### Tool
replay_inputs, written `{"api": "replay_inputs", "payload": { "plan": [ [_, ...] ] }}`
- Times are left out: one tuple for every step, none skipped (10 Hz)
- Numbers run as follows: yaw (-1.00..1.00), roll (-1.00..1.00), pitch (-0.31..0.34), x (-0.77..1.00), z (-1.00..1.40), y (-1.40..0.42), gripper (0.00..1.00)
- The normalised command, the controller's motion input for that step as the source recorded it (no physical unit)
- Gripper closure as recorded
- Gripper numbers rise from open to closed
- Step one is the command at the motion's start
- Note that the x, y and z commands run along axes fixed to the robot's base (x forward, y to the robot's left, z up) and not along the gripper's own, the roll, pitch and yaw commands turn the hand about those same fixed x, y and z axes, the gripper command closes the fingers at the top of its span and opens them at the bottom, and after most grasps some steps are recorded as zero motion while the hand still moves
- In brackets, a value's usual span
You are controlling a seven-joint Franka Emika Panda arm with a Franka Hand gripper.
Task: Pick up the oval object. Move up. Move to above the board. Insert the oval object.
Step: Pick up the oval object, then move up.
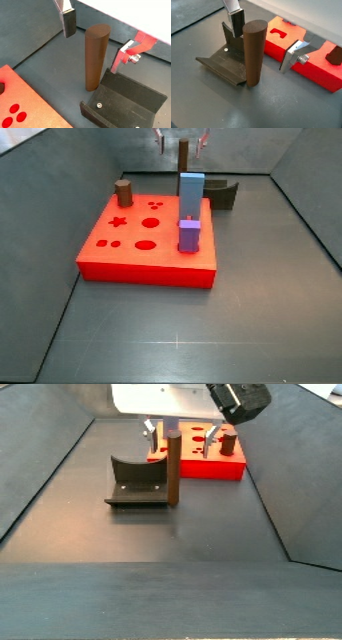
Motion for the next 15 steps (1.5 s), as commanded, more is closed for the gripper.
{"api": "replay_inputs", "payload": {
  "plan": [
    [0.00,0.00,0.000,0.00,0.00,0.00,1.00],
    [0.00,0.00,0.000,0.00,0.00,0.00,1.00],
    [0.00,0.00,0.000,0.00,0.00,0.00,1.00],
    [0.00,0.00,0.000,0.00,0.00,0.00,1.00],
    [0.00,0.00,0.000,0.00,0.00,0.00,1.00],
    [0.00,0.00,0.000,0.00,0.00,0.00,1.00],
    [0.00,0.00,0.000,0.00,0.00,0.00,1.00],
    [0.00,0.00,0.000,0.00,0.00,0.00,1.00],
    [0.00,0.00,0.000,0.00,0.00,0.00,1.00],
    [0.00,0.00,0.000,0.00,0.00,0.00,1.00],
    [0.00,0.00,0.000,0.00,0.00,0.00,1.00],
    [0.00,0.00,0.000,0.00,0.83,0.00,1.00],
    [0.00,0.00,0.013,-0.01,0.82,0.00,1.00],
    [0.00,0.01,0.052,-0.04,0.67,0.01,1.00],
    [0.00,0.02,0.055,-0.03,0.56,0.01,1.00]
  ]
}}
